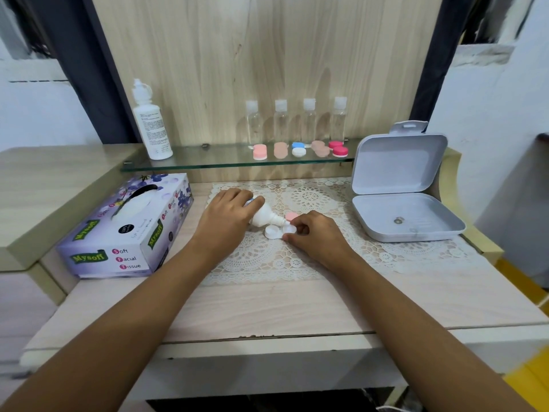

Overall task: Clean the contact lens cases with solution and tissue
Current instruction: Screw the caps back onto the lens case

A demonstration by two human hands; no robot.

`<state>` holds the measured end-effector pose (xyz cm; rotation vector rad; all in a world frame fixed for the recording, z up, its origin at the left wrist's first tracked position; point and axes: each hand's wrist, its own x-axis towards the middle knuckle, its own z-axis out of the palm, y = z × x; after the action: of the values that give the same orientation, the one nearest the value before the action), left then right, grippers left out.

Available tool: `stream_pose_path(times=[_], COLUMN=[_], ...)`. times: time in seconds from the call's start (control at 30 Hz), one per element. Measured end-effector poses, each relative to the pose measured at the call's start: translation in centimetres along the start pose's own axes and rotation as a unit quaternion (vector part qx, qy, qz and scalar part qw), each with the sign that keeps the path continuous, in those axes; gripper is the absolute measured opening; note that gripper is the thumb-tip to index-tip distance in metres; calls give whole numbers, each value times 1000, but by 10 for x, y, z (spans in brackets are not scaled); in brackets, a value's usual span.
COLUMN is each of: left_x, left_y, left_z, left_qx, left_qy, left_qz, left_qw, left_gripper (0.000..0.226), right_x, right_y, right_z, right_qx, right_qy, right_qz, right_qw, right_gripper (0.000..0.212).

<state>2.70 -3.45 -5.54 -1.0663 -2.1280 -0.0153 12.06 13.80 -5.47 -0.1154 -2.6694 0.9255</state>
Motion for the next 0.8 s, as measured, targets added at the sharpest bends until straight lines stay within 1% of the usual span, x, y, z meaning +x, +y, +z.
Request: stream_pose_path(times=[0.2,0.3,0.4,0.57,0.67,0.8], left_x=[-4,-7,-8,-2,1,1], left_y=[0,1,3,3,2,0], left_z=[1,0,-3,-8,-6,-2], left_qx=[-62,-136,-231,-362,-397,-399], left_qy=[2,11,21,32,37,42], left_qz=[-50,-122,-215,-363,-418,-472], left_qw=[997,983,949,858,816,785], left_gripper=[52,51,48,49,50,51], right_x=[2,2,2,1,0,0], right_y=[2,4,3,1,1,0], right_z=[2,3,3,1,1,0], right_qx=[-8,-11,-14,-23,-23,-23], right_qy=[4,3,4,0,0,2], right_qz=[-2,2,5,5,5,1], right_qw=[1000,1000,1000,1000,1000,1000], right_gripper=[23,27,27,27,26,25])
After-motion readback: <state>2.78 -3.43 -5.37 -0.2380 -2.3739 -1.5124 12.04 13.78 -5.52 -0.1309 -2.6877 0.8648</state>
